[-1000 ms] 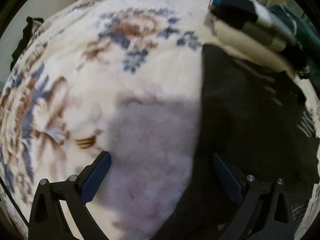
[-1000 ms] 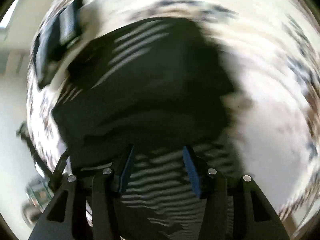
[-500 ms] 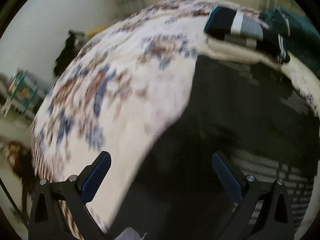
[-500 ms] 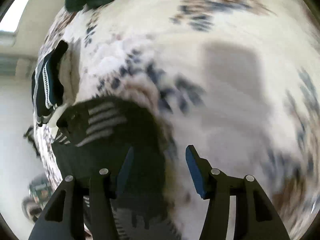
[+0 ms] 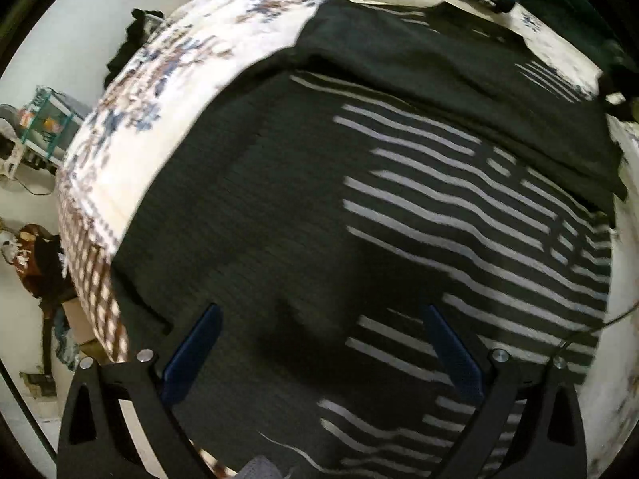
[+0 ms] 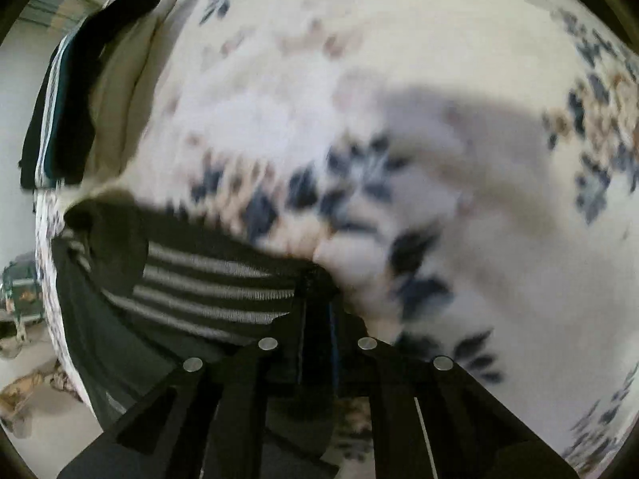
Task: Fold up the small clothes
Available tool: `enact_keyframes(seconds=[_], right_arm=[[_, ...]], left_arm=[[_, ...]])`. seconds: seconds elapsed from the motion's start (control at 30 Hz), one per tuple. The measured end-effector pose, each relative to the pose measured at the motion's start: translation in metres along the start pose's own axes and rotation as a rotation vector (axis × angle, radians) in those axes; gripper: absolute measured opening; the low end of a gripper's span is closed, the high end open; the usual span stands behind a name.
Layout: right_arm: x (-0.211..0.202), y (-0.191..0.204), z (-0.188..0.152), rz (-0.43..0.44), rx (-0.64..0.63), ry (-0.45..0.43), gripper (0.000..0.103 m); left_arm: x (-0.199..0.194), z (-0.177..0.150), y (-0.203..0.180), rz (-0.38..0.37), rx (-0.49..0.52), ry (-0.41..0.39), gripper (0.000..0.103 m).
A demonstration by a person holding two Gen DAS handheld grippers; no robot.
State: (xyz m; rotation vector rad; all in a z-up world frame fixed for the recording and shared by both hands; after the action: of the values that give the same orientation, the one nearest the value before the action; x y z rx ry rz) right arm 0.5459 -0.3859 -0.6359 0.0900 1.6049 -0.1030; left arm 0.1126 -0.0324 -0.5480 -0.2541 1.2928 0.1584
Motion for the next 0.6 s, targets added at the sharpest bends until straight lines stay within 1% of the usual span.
enact_keyframes(seconds=[0.1,0.17,0.23,0.3,0.33,0.37,0.4,0.43,0.47,0.53,0.6], right_arm=[[0.009,0.018,0.014,-0.080,-0.027,-0.015,0.008],[0.019,0.025,0.021,-0.094,-0.032,0.003,0.008],[0.018,0.024,0.023,-0.082,-0.027,0.018,0.010],[0.010,0.022,0.018,-0.021,-0.076,0.069,0.015],[0.003,0.018,0.012,0.005,-0.093,0.089,0.020],[-0.007,0.012,0.005,0.034,-0.114,0.099,0.022],[-0.021,0.003,-0.006,0.054,-0.137,0.103,0.028],[-0.035,-0.009,-0.017,0.064,-0.141,0.101,0.039],[-0.043,-0.018,-0.025,0.075,-0.140,0.101,0.046],[-0.060,-0.047,-0.047,0.116,-0.115,0.117,0.047],[-0.071,-0.079,-0.074,0.142,-0.085,0.135,0.047]], left_arm=[[0.000,-0.004,-0.010,-0.031,0.009,0.012,0.103],[-0.003,-0.009,-0.015,-0.045,0.017,0.013,0.103],[-0.007,-0.015,-0.019,-0.056,0.024,0.019,0.103],[-0.016,-0.025,-0.026,-0.080,0.050,0.034,0.103],[-0.022,-0.034,-0.033,-0.101,0.079,0.047,0.103],[-0.028,-0.043,-0.039,-0.113,0.101,0.057,0.103],[-0.034,-0.055,-0.047,-0.135,0.136,0.075,0.103],[-0.038,-0.064,-0.054,-0.147,0.162,0.089,0.103],[-0.042,-0.082,-0.068,-0.166,0.216,0.118,0.103],[-0.046,-0.108,-0.086,-0.186,0.289,0.159,0.103],[-0.041,-0.141,-0.111,-0.221,0.364,0.216,0.103]])
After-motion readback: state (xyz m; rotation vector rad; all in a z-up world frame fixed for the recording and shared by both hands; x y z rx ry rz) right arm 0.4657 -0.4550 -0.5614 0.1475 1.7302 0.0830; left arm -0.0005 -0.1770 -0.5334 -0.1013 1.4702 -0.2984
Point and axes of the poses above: each gripper's, at about its wrist camera, not at the fingertips, and x roughly the way its jaws point, y to its left, z to its top, the point moved 1 cm from there along x, roughly the way its jaws point, and after that the axes turned 15 degrees about -z, right-handed, at the moved point
